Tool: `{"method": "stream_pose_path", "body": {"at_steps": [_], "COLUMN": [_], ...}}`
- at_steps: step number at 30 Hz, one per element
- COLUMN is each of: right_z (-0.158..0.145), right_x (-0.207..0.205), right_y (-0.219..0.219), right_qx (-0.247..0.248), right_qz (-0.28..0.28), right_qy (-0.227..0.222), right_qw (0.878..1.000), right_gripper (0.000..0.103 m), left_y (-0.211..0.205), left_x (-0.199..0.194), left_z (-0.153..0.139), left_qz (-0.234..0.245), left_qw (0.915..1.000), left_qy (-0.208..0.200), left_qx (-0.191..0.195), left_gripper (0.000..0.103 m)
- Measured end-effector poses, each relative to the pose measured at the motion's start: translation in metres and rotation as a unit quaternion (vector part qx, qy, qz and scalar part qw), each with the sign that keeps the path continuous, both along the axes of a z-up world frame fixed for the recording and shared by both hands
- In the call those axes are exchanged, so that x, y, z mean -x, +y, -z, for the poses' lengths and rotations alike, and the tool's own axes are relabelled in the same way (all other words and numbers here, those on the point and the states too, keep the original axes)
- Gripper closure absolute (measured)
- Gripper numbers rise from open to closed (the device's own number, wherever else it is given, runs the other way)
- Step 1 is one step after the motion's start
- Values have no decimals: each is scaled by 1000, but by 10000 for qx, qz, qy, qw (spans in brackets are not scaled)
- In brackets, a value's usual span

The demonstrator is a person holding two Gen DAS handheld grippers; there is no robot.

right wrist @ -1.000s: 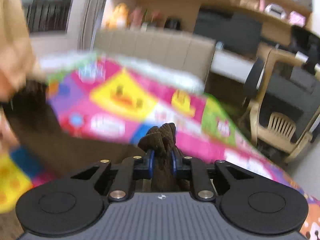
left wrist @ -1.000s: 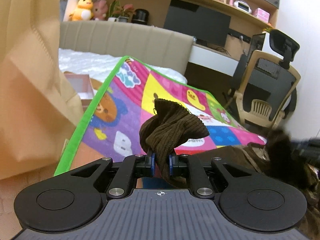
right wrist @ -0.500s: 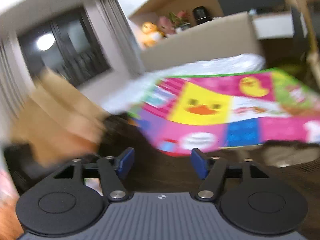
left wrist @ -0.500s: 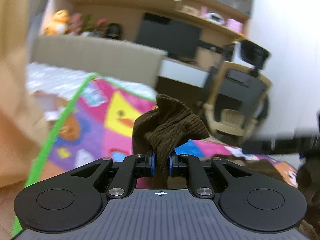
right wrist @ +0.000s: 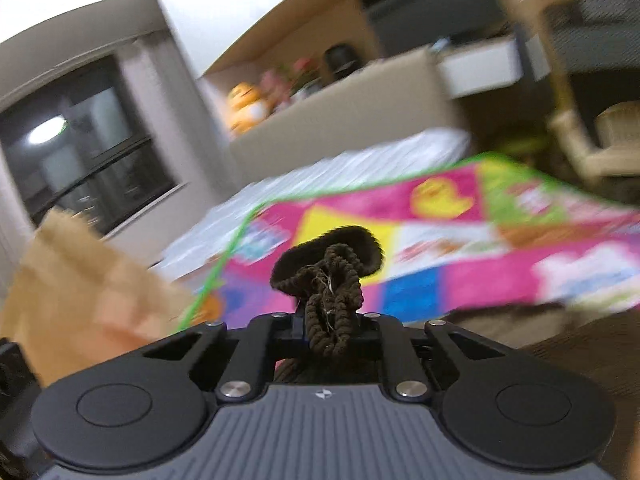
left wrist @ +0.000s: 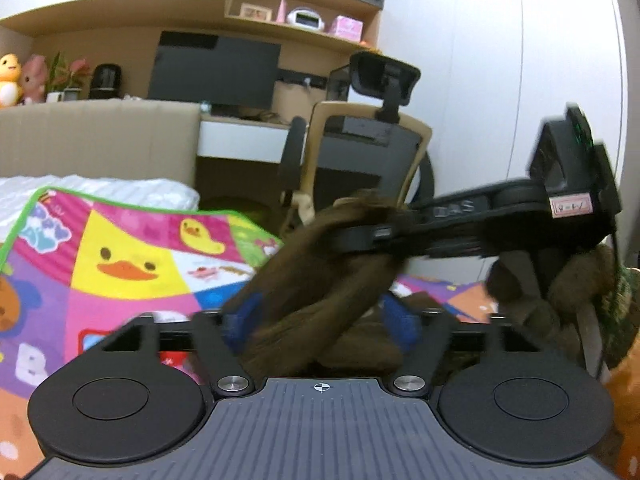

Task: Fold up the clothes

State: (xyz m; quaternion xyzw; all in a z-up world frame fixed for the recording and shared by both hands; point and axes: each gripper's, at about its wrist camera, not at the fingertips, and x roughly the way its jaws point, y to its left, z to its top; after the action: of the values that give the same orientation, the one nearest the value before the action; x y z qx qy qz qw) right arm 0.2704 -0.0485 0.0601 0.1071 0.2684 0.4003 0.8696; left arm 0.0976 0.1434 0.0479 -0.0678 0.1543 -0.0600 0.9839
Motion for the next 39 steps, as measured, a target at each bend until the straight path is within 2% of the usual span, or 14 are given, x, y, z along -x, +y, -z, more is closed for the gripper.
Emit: {"method": "stream_pose_path", "body": {"at_steps": [3, 6, 9, 11, 14, 15, 16, 17, 20, 22, 24, 29, 33, 39], "right_z": [3, 22, 54, 79, 95, 92, 88, 83, 55, 42, 35, 62, 96, 85], "right_x": [-8, -13, -20, -28, -30, -28, -26, -23, -7, -2, -3, -16, -27, -31], "right_y": [-41, -70, -85, -87, -89, -90, -92, -93, -95, -92, -85, -56, -39, -46], "right_qx": [368, 894, 1392, 1789, 1984, 1963, 1942, 1902, 1801, 1697, 1579, 1544, 2063, 2281], "right_qz": [531, 958, 1259, 1431, 1530, 1575, 1619, 1652, 1601, 1428, 1201, 649, 696, 1002], "right_qy": [-224, -363, -164, 115, 205, 125, 44, -94, -779, -1075, -1156, -567, -148, -453], "right_qw": [9977, 9907, 9821, 9733, 9679, 9677, 9675, 9677, 9674, 9692, 9733, 9842, 9759, 9674], "right_gripper": [90, 90, 90, 81, 65, 58, 42, 31, 24, 21, 20, 18, 18, 17], "left_y": [-1, -6, -14, -20, -27, -28, -27, -26, -13, 2, 14, 22, 22, 17], "left_x": [-7, -21, -41, -59, -92, -102, -111, -116, -128, -132, -135, -133, -131, -127], "left_z": [-1, 4, 13, 19, 33, 41, 50, 57, 77, 84, 89, 93, 91, 90], "left_qz": [113, 325, 575, 703, 733, 655, 497, 344, -180, -465, -679, -718, -680, -605], "left_qw": [9998, 9985, 9949, 9919, 9871, 9859, 9849, 9840, 9800, 9776, 9755, 9752, 9764, 9775], "left_qy": [136, 404, 735, 919, 1251, 1388, 1557, 1690, 1980, 2053, 2094, 2089, 2047, 2017], "left_qx": [49, 148, 378, 518, 686, 665, 562, 438, 71, 3, -68, -115, -124, -154], "left_gripper": [9, 9, 9, 9, 9, 9, 9, 9, 9, 9, 9, 9, 9, 10]}}
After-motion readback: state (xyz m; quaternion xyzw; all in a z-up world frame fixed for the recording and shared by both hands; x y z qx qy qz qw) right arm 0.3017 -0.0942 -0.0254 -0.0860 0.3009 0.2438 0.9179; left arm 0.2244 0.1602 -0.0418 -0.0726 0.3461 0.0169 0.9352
